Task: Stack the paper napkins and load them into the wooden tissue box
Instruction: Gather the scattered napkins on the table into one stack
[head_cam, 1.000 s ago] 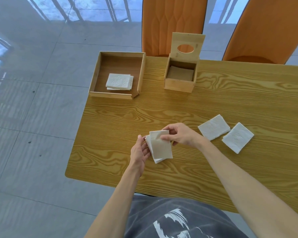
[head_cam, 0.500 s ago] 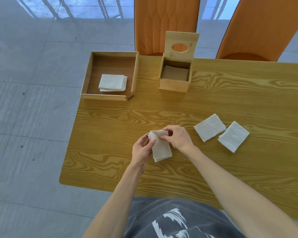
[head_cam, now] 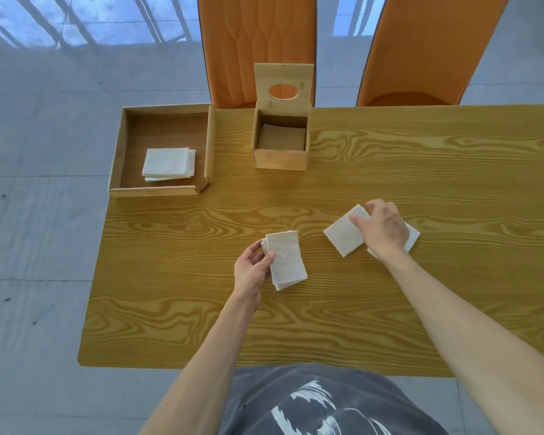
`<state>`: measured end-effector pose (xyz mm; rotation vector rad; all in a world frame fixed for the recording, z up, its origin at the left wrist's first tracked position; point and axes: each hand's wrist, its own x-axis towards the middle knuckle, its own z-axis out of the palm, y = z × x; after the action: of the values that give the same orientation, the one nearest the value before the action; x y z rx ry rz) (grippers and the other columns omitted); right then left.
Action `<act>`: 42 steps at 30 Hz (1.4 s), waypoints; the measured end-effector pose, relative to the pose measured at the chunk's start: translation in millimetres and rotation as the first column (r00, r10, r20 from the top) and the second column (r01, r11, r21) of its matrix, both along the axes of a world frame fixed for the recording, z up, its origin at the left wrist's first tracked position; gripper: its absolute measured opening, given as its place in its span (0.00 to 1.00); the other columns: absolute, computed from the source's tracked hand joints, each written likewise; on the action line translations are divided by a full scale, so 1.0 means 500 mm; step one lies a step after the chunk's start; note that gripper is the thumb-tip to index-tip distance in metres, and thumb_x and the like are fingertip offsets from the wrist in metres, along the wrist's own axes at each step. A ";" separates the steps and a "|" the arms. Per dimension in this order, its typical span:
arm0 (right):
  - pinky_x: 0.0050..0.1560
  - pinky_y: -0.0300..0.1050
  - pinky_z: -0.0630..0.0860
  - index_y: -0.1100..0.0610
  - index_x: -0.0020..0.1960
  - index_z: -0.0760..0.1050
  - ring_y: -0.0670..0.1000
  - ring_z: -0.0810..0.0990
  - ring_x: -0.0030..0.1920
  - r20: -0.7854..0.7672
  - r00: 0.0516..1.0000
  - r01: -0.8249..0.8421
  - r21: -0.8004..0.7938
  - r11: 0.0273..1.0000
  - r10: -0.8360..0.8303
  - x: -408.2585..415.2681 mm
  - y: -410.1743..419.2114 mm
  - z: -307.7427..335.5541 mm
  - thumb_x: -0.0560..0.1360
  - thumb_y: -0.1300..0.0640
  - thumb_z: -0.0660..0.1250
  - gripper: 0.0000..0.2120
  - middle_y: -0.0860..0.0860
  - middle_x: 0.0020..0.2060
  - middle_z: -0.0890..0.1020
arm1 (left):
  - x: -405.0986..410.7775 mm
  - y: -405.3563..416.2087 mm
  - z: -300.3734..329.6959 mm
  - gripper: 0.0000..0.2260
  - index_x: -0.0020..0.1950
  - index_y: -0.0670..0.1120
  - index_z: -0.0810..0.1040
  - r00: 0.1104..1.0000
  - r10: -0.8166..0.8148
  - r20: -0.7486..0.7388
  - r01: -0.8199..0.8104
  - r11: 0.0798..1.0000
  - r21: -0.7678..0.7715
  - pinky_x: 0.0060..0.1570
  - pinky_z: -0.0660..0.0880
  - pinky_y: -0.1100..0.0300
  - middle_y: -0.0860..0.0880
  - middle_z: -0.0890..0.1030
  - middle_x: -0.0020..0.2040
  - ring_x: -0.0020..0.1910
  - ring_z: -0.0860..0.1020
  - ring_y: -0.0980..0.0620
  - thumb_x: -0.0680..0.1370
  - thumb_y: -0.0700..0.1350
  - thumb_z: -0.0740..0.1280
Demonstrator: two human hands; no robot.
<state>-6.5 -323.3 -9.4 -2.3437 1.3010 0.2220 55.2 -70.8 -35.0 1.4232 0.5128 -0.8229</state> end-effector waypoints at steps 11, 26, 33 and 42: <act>0.58 0.53 0.66 0.54 0.60 0.76 0.58 0.79 0.58 -0.071 0.990 -0.122 -0.012 0.992 0.121 0.011 -0.010 0.000 0.74 0.47 0.72 0.18 0.54 0.55 0.83 | -0.001 -0.015 0.013 0.14 0.62 0.48 0.76 1.000 0.013 -0.010 -0.013 0.999 -0.047 0.48 0.80 0.54 0.47 0.84 0.57 0.52 0.83 0.51 0.77 0.37 0.70; 0.45 0.39 0.80 0.55 0.57 0.79 0.47 0.84 0.49 0.263 0.906 -0.412 0.729 0.547 0.332 0.059 0.011 0.119 0.72 0.61 0.76 0.15 0.50 0.47 0.86 | 0.007 -0.020 0.037 0.16 0.55 0.48 0.80 0.999 -0.016 -0.048 0.013 0.999 -0.049 0.48 0.78 0.54 0.44 0.84 0.57 0.54 0.83 0.47 0.83 0.56 0.57; 0.54 0.46 0.80 0.54 0.53 0.82 0.50 0.84 0.52 0.255 0.855 -0.493 0.670 0.555 0.452 0.110 0.103 0.052 0.71 0.58 0.77 0.12 0.51 0.48 0.86 | 0.003 -0.018 0.034 0.21 0.56 0.49 0.81 0.998 -0.063 -0.027 0.063 0.998 -0.025 0.56 0.78 0.50 0.44 0.85 0.56 0.55 0.84 0.47 0.81 0.62 0.57; 0.52 0.49 0.77 0.49 0.55 0.81 0.51 0.81 0.54 0.193 0.797 -0.604 0.260 0.754 0.572 0.109 0.160 0.003 0.72 0.51 0.73 0.12 0.49 0.52 0.84 | -0.001 -0.015 0.018 0.23 0.66 0.44 0.76 0.996 -0.086 0.010 0.086 0.996 -0.016 0.54 0.80 0.48 0.45 0.85 0.56 0.55 0.83 0.44 0.73 0.45 0.76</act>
<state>47.9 -243.4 -7.9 -2.3714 0.3901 0.4582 54.7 -78.3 -26.0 1.4414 0.4393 -0.8876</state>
